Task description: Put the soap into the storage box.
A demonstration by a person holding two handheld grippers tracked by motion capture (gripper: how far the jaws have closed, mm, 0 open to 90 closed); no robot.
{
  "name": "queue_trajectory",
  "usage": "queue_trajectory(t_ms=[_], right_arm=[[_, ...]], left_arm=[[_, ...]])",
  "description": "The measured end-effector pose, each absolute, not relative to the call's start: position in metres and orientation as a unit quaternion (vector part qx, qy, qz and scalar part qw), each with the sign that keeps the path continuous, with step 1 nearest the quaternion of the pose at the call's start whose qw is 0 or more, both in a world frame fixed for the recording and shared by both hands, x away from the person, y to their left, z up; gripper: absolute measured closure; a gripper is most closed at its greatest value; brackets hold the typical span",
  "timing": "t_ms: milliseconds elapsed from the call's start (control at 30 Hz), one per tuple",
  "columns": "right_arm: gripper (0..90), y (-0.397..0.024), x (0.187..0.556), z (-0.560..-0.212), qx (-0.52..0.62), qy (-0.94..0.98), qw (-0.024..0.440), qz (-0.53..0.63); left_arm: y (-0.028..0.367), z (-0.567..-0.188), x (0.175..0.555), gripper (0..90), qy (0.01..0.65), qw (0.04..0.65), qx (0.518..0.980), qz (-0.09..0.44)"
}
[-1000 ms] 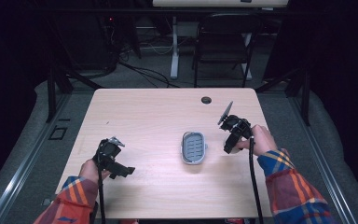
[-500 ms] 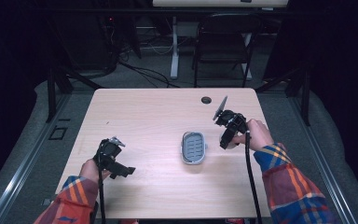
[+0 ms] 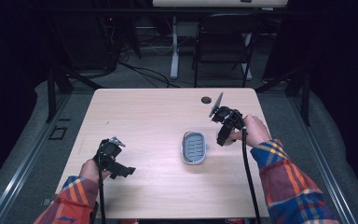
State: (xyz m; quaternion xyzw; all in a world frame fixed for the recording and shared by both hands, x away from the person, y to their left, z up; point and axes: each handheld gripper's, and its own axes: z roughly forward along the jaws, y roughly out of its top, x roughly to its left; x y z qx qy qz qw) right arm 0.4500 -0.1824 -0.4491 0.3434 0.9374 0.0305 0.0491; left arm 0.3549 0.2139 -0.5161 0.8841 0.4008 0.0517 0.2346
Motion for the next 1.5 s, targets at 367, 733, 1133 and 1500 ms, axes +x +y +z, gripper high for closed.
queue_trajectory(t_ms=[367, 733, 1133, 1500], right_arm=[[24.7, -0.164, 0.452, -0.442, 0.329, 0.942, 0.051, 0.032], [24.7, -0.144, 0.457, -0.436, 0.312, 0.948, 0.053, 0.026], [24.7, -0.123, 0.458, -0.442, 0.292, 0.955, 0.051, 0.028], [24.7, -0.107, 0.462, -0.453, 0.281, 0.959, 0.04, 0.021]], left_arm=[[0.214, -0.516, 0.355, 0.0, 0.399, 0.234, 0.885, 0.051], [0.215, -0.516, 0.354, 0.0, 0.399, 0.237, 0.884, 0.05], [0.215, -0.516, 0.355, 0.0, 0.399, 0.236, 0.885, 0.048], [0.215, -0.516, 0.355, 0.0, 0.398, 0.236, 0.885, 0.049]])
